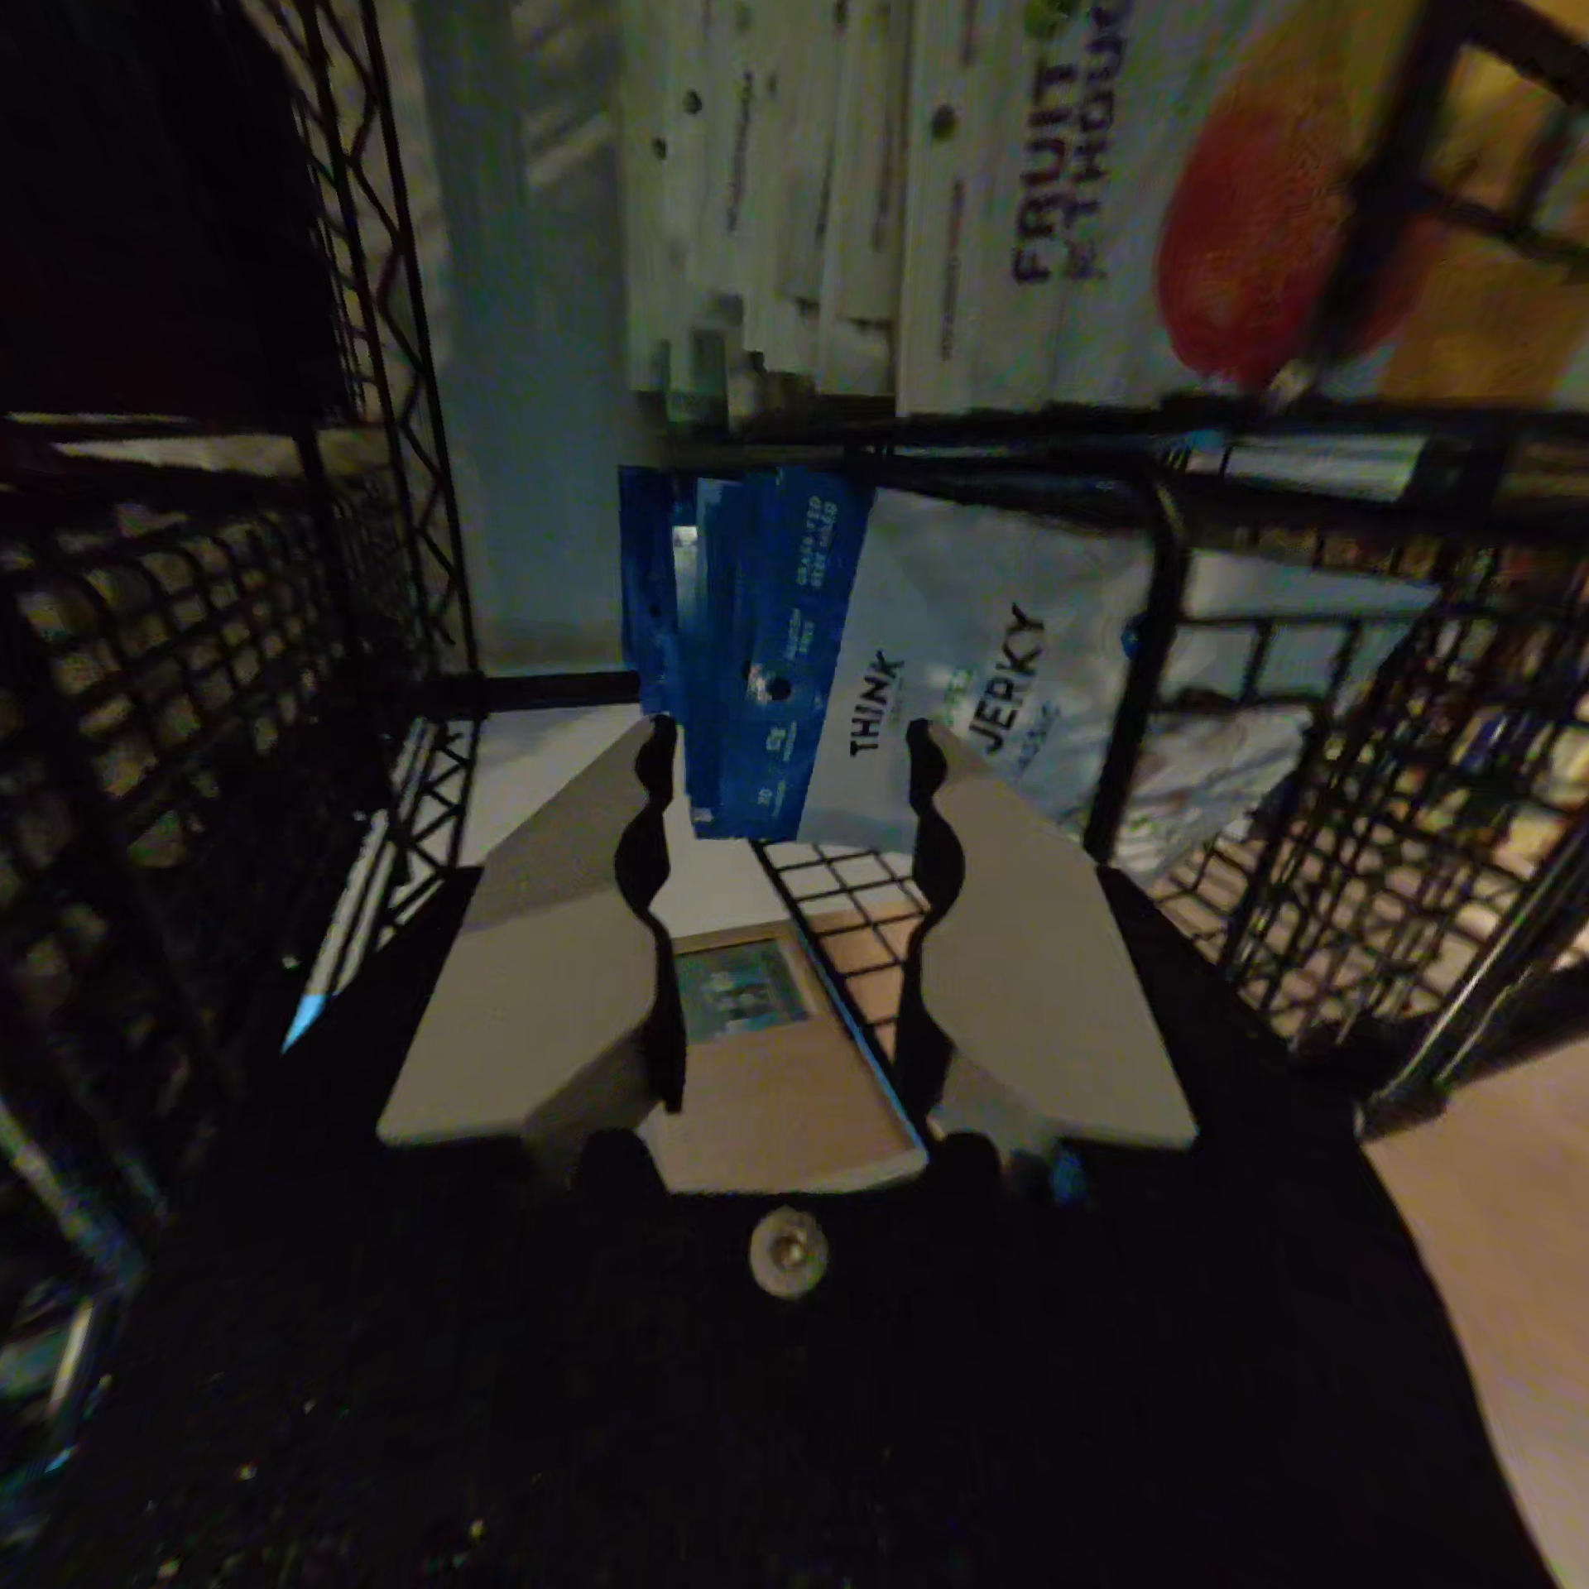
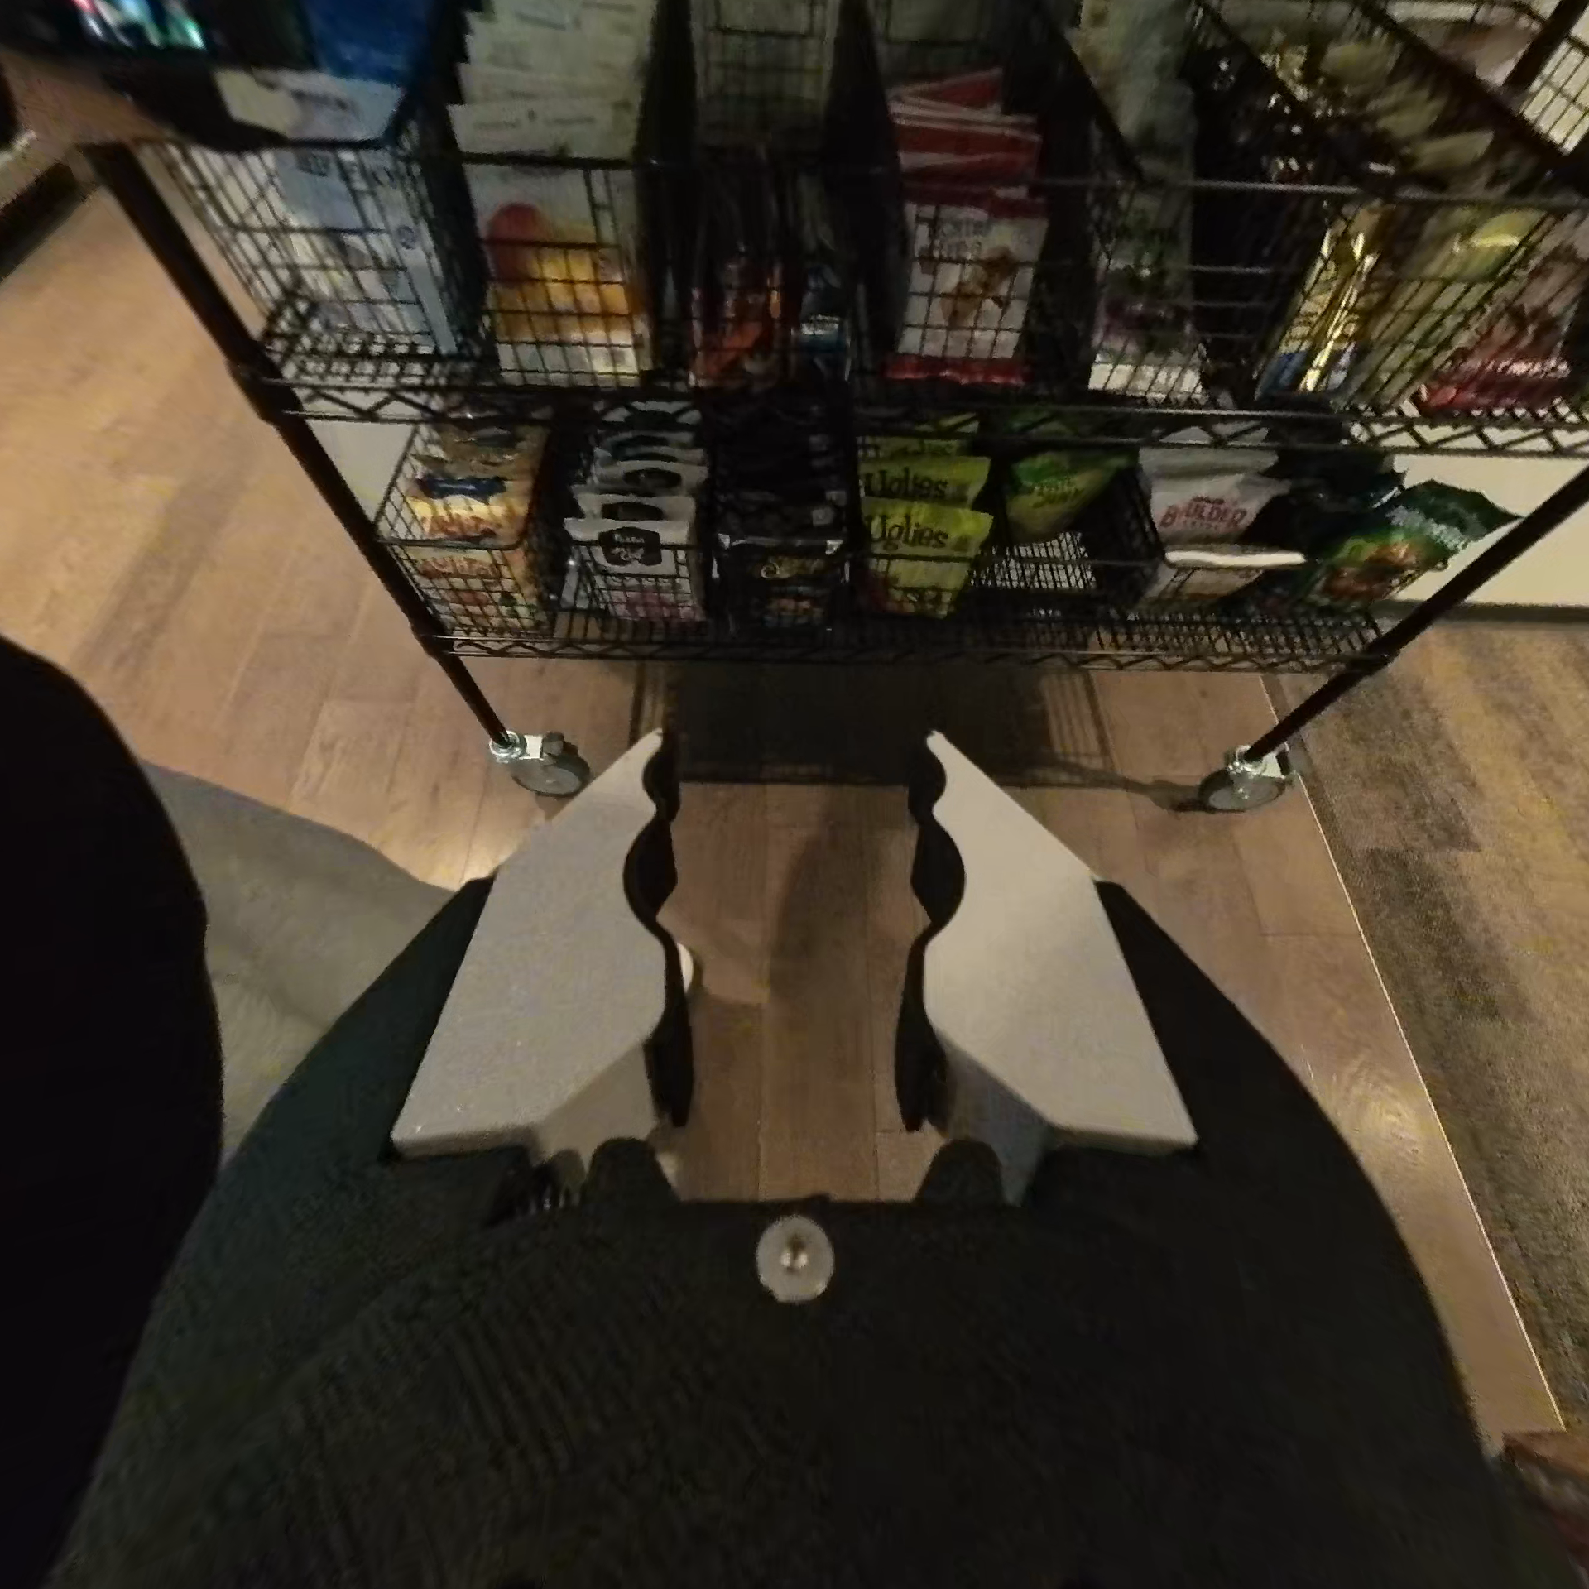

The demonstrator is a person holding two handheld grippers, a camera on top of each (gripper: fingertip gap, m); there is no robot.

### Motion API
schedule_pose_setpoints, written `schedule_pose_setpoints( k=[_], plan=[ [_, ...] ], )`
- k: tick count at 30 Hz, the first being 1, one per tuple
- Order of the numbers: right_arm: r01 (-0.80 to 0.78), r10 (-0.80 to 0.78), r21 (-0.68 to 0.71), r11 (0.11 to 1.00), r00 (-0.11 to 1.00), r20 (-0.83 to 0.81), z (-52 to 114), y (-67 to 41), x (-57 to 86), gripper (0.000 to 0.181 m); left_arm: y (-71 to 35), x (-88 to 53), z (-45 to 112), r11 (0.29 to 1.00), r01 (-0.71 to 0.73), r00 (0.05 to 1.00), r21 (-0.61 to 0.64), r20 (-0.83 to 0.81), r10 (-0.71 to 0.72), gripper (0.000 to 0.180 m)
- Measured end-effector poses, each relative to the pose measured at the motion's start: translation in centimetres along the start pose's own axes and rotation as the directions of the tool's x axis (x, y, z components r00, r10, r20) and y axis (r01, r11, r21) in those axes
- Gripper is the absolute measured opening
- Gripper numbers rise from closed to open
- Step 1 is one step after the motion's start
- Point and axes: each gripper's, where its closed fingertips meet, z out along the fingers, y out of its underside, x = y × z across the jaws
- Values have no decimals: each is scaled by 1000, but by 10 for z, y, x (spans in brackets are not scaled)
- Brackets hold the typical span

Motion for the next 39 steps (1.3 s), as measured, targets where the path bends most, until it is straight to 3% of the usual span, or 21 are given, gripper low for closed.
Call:
schedule_pose_setpoints(
  k=[2,4,9,15,22,25,27,32,36,39],
  plan=[
    [-7,7,-18,1000,1000,4,14,-3,12,52,-7,-3,11,994,104,994,21,-30,-103,70],
    [-12,13,-29,1000,1000,28,35,-11,25,52,-19,1,21,984,165,983,68,-93,-158,71],
    [26,-22,-42,999,994,104,76,-31,38,54,-36,13,37,979,155,964,134,-239,-120,76],
    [57,-45,-50,997,975,217,111,-45,41,53,-28,25,53,988,118,917,96,-393,-71,85],
    [92,-74,-51,994,958,276,138,-59,63,52,-15,32,59,993,105,886,49,-459,-71,66],
    [101,-81,-51,994,949,306,146,-60,73,52,-10,22,53,997,49,928,53,-372,-26,10],
    [105,-83,-47,993,940,331,150,-63,79,51,-13,22,44,997,11,934,76,-356,17,0],
    [139,-116,-36,990,922,368,154,-71,95,51,-12,19,36,999,39,931,11,-364,-32,0],
    [129,-113,-18,991,921,374,153,-76,104,51,-6,-1,49,1000,2,969,-25,-246,-8,0],
    [139,-115,-37,990,919,378,151,-69,106,51,-17,-2,56,999,-7,967,46,-255,19,22]
  ],
)
